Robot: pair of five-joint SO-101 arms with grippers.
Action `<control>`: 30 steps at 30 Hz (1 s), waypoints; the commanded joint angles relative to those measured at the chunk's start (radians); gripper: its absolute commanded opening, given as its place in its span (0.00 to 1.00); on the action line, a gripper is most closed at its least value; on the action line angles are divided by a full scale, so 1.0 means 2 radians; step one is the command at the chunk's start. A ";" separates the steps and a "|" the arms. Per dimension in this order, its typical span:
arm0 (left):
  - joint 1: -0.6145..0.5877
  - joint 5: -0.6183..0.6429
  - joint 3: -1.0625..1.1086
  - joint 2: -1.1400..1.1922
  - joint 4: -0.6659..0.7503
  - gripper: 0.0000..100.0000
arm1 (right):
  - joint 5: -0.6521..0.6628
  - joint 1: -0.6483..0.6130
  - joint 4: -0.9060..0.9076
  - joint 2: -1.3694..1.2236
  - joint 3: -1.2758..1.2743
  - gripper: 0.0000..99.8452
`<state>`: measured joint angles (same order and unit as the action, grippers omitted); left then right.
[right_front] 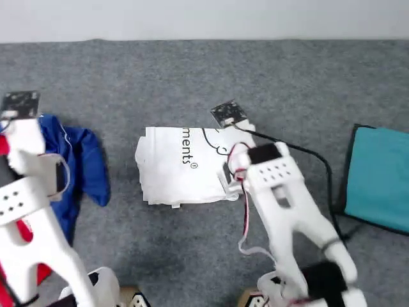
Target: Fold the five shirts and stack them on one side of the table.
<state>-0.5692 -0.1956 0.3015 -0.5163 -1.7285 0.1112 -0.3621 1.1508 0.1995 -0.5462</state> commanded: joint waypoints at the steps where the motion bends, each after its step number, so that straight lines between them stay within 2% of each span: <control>1: -0.041 -0.022 0.010 -0.023 -0.012 0.00 | -0.006 -0.005 -0.033 -0.066 0.051 0.02; 7: -0.089 -0.034 0.023 -0.025 -0.012 0.00 | -0.002 0.013 -0.070 -0.201 0.084 0.01; 14: -0.098 -0.033 0.023 -0.023 -0.012 0.00 | -0.002 0.016 0.066 -0.195 0.229 0.01; 21: -0.098 -0.031 0.023 -0.023 -0.012 0.00 | -0.005 0.016 0.155 -0.169 0.322 0.02; 25: -0.098 -0.031 0.026 -0.023 -0.012 0.00 | -0.010 0.016 0.212 -0.171 0.346 0.10; 30: -0.098 -0.031 0.061 -0.024 -0.002 0.00 | -0.085 0.016 0.226 -0.173 0.348 0.20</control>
<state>-0.7641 -0.2570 0.4028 -0.5363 -1.7300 0.0161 -0.3422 1.5850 -0.2010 0.1028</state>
